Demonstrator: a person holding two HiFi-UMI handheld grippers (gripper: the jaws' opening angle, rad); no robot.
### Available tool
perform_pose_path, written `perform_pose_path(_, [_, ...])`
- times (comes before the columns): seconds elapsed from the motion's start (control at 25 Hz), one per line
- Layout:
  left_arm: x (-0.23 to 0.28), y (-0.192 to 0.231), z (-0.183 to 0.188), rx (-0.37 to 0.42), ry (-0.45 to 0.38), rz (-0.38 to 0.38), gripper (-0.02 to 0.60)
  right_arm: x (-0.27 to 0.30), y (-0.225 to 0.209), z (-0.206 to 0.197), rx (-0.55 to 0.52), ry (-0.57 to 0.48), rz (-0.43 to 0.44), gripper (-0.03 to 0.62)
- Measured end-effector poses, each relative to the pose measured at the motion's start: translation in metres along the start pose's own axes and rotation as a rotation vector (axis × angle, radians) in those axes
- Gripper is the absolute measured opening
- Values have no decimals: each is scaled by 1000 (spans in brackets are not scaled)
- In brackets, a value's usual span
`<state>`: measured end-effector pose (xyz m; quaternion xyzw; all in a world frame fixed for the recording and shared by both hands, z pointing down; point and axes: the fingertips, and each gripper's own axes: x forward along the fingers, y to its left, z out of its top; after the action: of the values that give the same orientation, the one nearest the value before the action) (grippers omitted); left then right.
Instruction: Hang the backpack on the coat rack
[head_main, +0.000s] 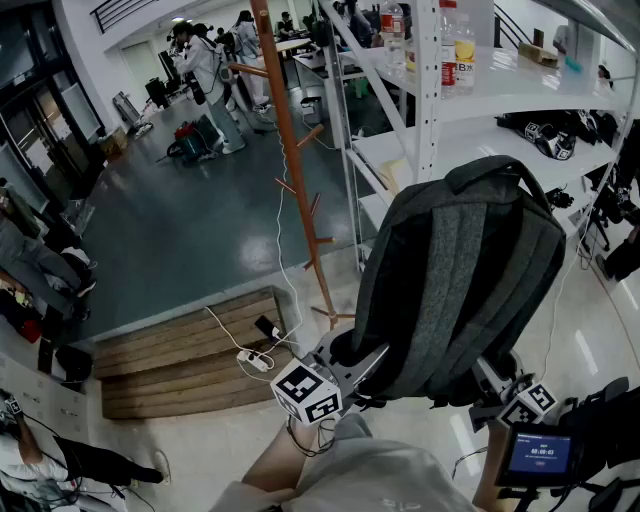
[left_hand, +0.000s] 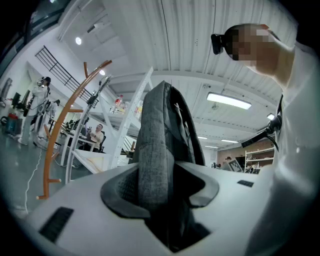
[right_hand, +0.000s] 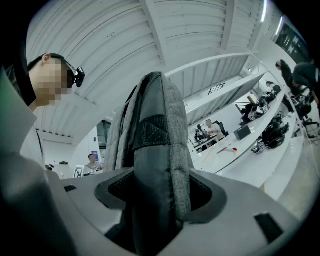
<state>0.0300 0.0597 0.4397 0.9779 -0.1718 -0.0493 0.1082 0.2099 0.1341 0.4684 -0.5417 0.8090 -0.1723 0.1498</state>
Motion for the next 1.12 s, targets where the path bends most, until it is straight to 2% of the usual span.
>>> perform_pose_path(0.2, [-28,85,25,6,-25,54,181,98,17,-8,-10,26,58,288])
perform_pose_path(0.36, [-51,148,44,7,-44,139,181,179,26,-14,-9,63,134,288])
perform_pose_path(0.56, [-77,203,59,21,-64,259,181,256,37,-22,1,102,240,288])
perform_pose_path(0.88, [-93,244,74,50,-106,473,181,339,37,-25,22,187,440,288])
perform_pose_path(1.12, [-116,231,82,72,-153,605,181,357,58,-24,11,238,573,288])
